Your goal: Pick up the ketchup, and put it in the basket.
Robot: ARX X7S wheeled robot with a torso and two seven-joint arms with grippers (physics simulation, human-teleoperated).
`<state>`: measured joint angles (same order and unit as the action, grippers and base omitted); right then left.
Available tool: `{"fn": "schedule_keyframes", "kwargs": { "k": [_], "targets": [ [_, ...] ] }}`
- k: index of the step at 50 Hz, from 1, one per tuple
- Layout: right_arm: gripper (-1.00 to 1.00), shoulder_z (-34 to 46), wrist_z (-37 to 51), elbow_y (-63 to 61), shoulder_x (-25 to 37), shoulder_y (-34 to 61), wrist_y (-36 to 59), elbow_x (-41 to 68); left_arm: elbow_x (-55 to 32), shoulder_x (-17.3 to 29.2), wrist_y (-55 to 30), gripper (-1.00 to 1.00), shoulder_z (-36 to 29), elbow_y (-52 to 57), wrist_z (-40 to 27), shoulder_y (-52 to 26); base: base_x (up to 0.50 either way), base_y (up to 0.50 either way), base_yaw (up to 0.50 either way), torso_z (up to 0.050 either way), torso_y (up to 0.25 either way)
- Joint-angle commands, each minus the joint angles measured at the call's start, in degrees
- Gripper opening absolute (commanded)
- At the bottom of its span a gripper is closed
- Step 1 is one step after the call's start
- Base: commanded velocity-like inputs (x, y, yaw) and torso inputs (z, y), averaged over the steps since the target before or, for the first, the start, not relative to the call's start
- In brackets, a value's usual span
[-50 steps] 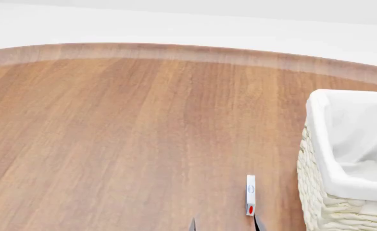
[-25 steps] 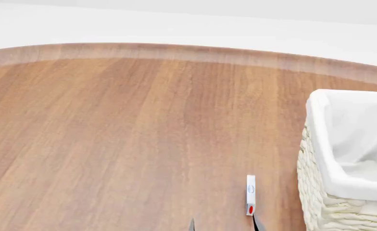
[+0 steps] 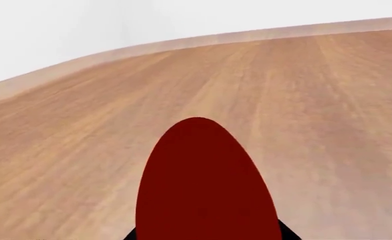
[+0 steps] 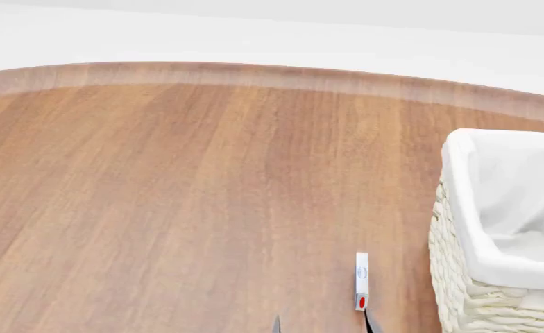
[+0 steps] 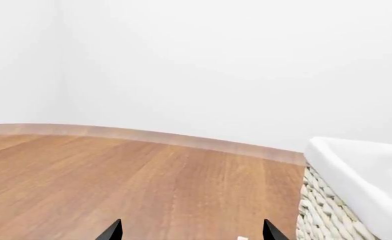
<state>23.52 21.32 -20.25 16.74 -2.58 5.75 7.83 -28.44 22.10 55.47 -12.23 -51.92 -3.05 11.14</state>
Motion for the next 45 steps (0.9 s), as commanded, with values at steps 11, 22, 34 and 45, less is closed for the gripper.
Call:
{"fn": "schedule_keyframes", "kwargs": {
  "k": [11,22,34,45],
  "targets": [
    [1.00,0.4,0.4,-0.2,0.4,0.0,0.0,0.2,-2.6,7.5,-15.2,-1.00,-0.5,27.5,-9.2,6.3,0.00,0.00,0.00,0.000,0.000],
    [1.00,0.5,0.6,-0.3,0.5,0.0,0.0,0.3,-2.1,13.9,-25.0,-1.00,-0.3,45.3,-16.7,8.4,0.00,0.00,0.00,0.000,0.000],
    [1.00,0.6,0.8,-0.3,0.7,0.2,0.0,0.6,-5.6,20.8,-35.7,-1.00,-0.5,58.2,-19.9,6.2,0.00,0.00,0.00,0.000,0.000],
    [1.00,0.5,1.0,-0.3,0.9,0.3,-0.1,0.9,-10.3,26.0,-45.4,-1.00,-1.6,67.2,-20.7,0.5,0.00,0.00,0.00,0.000,0.001]
  ]
}}
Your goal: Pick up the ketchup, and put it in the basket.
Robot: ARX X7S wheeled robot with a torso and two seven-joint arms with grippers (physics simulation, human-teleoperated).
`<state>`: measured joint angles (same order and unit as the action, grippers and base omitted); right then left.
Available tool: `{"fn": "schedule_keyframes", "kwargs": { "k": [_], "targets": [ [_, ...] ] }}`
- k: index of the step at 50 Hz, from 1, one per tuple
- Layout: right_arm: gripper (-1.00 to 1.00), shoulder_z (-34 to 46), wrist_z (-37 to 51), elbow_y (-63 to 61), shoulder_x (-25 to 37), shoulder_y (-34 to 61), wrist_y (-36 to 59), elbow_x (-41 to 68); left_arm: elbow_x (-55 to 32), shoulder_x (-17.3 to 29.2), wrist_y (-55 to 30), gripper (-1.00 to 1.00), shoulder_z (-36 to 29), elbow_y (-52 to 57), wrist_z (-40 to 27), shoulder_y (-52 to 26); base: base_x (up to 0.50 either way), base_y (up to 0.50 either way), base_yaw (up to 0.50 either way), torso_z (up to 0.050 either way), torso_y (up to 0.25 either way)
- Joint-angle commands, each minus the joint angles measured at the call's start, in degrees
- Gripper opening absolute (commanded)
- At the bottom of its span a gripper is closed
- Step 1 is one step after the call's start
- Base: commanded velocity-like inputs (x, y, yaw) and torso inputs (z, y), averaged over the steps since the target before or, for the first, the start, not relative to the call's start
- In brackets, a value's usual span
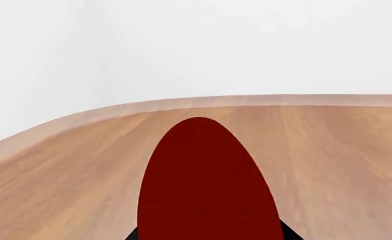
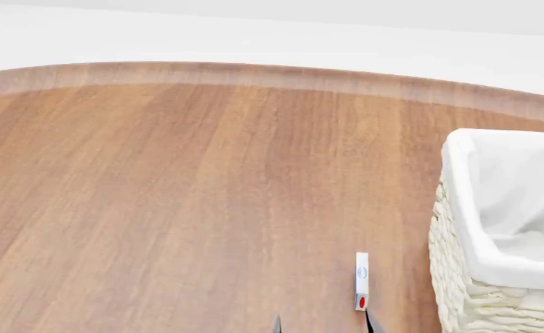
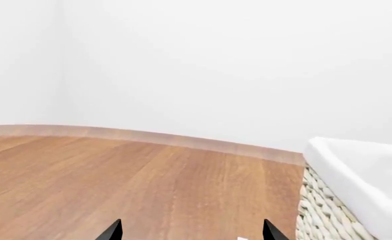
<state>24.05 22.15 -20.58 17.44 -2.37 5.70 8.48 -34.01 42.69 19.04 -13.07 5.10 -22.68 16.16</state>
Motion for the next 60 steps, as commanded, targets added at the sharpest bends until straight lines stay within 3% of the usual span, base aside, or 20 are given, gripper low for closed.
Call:
{"fn": "schedule_keyframes", "kwargs": {
  "k": [1,10,28,60],
  "targets": [
    [1.00,0.0,0.2,0.0,0.2,0.1,-0.1,0.3,-5.0,5.5,-9.6,-1.00,-0.8,10.3,-1.1,-5.2,0.00,0.00,0.00,0.000,0.000],
    [1.00,0.2,0.2,0.3,0.3,0.3,-0.1,0.4,-6.5,7.5,-16.9,-1.00,-3.3,13.2,0.2,-12.5,0.00,0.00,0.00,0.000,0.000],
    [1.00,0.5,0.5,0.1,0.6,0.3,-0.2,0.5,-9.4,6.7,-28.5,-1.00,-8.0,14.6,4.4,-28.0,0.00,0.00,0.00,0.000,0.000],
    [1.00,1.0,0.9,0.3,1.0,0.4,-0.3,0.9,-8.1,-10.6,-33.4,-1.00,-18.7,-18.7,32.8,-59.0,0.00,0.00,0.00,0.000,0.001]
  ]
}}
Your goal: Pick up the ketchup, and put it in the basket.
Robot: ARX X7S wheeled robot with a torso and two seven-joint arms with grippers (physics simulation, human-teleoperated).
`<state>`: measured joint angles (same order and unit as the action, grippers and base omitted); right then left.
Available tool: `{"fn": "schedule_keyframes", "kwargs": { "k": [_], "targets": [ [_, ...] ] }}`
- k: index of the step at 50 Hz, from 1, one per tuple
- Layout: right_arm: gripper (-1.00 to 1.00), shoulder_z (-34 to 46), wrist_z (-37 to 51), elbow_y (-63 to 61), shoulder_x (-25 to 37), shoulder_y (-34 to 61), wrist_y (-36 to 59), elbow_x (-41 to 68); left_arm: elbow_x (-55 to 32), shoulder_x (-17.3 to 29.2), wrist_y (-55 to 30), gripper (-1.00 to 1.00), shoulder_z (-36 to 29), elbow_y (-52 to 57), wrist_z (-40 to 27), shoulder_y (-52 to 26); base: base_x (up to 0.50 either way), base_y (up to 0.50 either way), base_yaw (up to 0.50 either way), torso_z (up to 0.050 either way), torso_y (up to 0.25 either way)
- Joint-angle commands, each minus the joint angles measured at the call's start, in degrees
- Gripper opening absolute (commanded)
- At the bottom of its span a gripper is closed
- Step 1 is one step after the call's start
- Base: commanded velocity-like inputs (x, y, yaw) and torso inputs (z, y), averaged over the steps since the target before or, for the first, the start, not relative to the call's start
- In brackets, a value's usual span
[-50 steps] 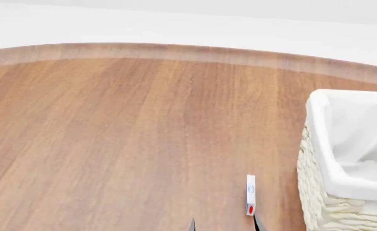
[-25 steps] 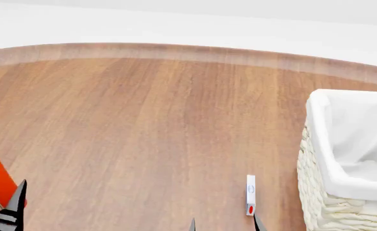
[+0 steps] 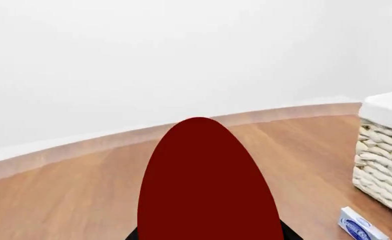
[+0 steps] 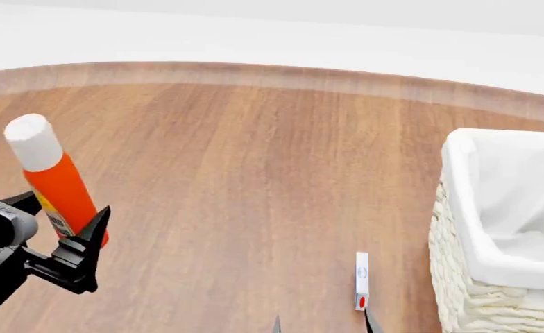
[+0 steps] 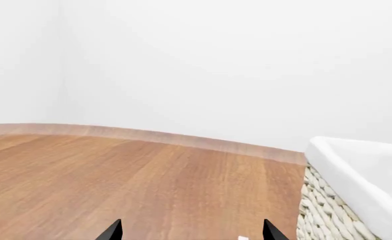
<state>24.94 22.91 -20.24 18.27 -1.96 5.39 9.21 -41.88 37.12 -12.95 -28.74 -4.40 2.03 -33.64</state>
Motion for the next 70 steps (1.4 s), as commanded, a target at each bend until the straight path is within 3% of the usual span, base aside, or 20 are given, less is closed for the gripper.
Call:
{"fn": "schedule_keyframes", "kwargs": {
  "k": [1,12,20,23,35,42,52,63,70],
  "targets": [
    [1.00,0.1,0.2,-0.1,0.2,0.0,0.0,0.2,0.0,-5.2,-1.5,-1.00,-3.2,-9.4,8.4,-9.7,0.00,0.00,0.00,0.000,0.000],
    [1.00,0.4,0.1,1.0,0.1,0.4,-0.4,0.4,-8.1,-10.2,-6.0,-1.00,-2.5,-18.0,20.3,-18.0,0.00,0.00,0.00,0.000,0.000],
    [1.00,0.5,0.1,1.4,0.2,0.4,-0.6,0.5,-4.0,-14.9,-5.8,-1.00,-7.9,-29.1,30.2,-24.7,0.00,0.00,0.00,0.000,0.001],
    [1.00,0.5,0.2,1.3,0.2,0.4,-0.5,0.6,-1.4,-17.8,-2.7,-1.00,-8.5,-36.7,31.9,-27.8,0.00,0.00,0.00,0.000,0.000],
    [1.00,0.7,0.2,1.9,0.3,0.6,-0.8,0.8,1.9,-24.0,2.3,-1.00,-10.7,-50.9,38.4,-32.7,0.00,0.00,0.00,0.000,0.000],
    [1.00,0.6,0.0,2.0,0.4,1.1,-0.5,1.3,3.2,-28.3,4.1,-1.00,-12.4,-61.5,46.2,-35.8,0.00,0.00,0.00,0.000,0.001],
    [1.00,-1.0,-0.8,0.0,0.1,1.1,0.4,6.4,3.5,-29.4,3.6,-1.00,-13.2,-60.1,47.6,-36.1,0.00,0.00,0.00,0.000,0.000],
    [1.00,-1.3,0.1,-5.4,1.4,2.7,9.2,10.2,4.9,-30.6,5.6,-1.00,-14.3,-63.7,49.0,-37.3,0.00,0.00,0.00,0.000,0.001],
    [1.00,-3.1,2.8,-16.4,3.8,3.5,17.8,15.1,5.5,-31.7,6.7,-1.00,-14.7,-65.8,49.8,-37.9,0.00,0.00,0.00,0.000,0.000]
  ]
}}
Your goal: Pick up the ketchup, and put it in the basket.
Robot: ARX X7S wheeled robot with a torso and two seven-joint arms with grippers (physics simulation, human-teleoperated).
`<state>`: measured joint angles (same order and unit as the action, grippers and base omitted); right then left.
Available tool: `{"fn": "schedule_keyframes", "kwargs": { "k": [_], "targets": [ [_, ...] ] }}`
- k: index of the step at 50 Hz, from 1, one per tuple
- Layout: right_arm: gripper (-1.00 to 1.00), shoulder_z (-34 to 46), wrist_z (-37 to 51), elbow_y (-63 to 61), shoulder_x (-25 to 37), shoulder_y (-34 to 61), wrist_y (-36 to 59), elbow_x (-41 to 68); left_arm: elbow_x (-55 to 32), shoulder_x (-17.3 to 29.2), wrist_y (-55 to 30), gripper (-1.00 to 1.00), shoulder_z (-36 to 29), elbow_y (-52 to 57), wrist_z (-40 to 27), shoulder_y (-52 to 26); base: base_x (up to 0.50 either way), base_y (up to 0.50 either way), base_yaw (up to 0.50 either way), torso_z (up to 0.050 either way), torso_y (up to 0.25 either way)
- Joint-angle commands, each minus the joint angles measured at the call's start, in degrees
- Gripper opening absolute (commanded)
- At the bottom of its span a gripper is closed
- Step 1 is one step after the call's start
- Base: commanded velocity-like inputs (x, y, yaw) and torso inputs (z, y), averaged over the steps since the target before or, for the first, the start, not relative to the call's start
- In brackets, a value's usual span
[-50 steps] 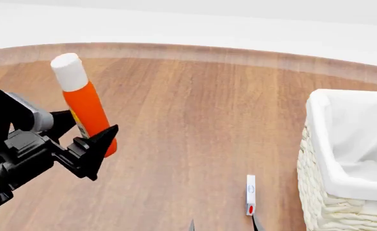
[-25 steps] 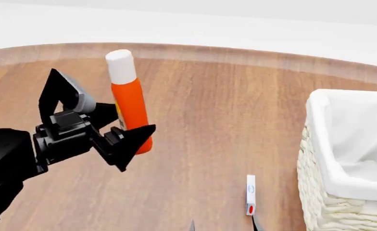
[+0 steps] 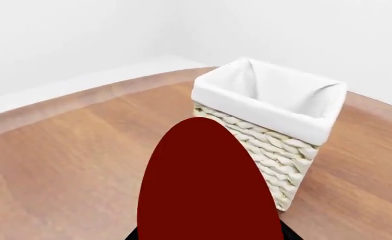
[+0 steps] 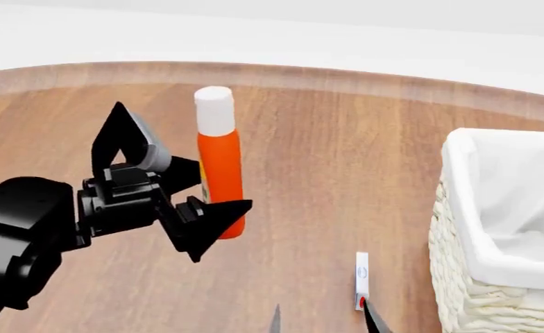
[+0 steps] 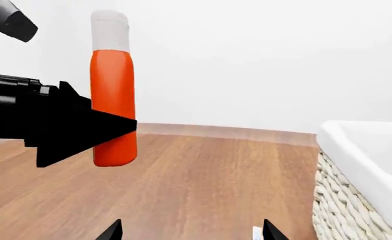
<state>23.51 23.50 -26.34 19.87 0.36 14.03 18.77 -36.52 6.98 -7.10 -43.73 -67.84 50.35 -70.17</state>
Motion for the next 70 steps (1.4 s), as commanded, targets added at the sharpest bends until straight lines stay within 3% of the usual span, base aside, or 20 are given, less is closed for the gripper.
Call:
{"fn": "schedule_keyframes", "kwargs": {
  "k": [1,11,15,19,28,37,54,70],
  "targets": [
    [1.00,-2.4,3.3,-13.5,2.7,1.9,12.1,7.4,0.1,-1.6,0.7,-1.00,0.3,-2.1,1.4,-1.5,0.00,0.00,0.00,0.000,0.000],
    [1.00,-6.6,9.8,-26.7,4.7,8.1,26.6,18.3,-0.2,0.5,-2.2,-1.00,-0.4,5.4,-0.3,1.1,0.00,0.00,0.00,0.000,0.000],
    [1.00,-10.1,14.8,-30.8,5.0,14.6,35.0,28.1,0.1,0.0,-1.5,-1.00,-0.6,4.1,0.1,0.9,0.00,0.00,0.00,0.000,0.003],
    [1.00,-13.8,20.5,-32.3,5.1,21.1,40.3,39.2,0.2,0.5,-2.3,-1.00,-0.9,6.0,-0.3,1.6,0.00,0.00,0.00,0.000,0.000],
    [1.00,-14.1,28.0,-29.3,4.9,34.9,46.6,52.2,0.5,0.0,-1.8,-1.00,-1.4,5.6,0.1,1.9,0.00,0.00,0.00,0.000,0.000],
    [1.00,-11.5,28.7,-24.4,2.4,42.8,48.8,55.1,0.8,0.5,-2.4,-1.00,-2.0,7.2,-0.3,2.4,0.00,0.00,0.00,0.000,0.000],
    [1.00,-8.8,21.9,-16.6,0.4,45.6,45.3,47.9,1.0,1.4,-3.5,-1.00,-3.0,10.5,-0.6,3.6,0.00,0.00,0.00,0.000,0.001],
    [1.00,-11.0,17.7,-8.0,-1.9,47.1,42.8,52.6,1.6,1.2,-2.5,-1.00,-3.6,9.7,-0.3,4.1,0.00,0.00,0.00,0.000,0.001]
  ]
}}
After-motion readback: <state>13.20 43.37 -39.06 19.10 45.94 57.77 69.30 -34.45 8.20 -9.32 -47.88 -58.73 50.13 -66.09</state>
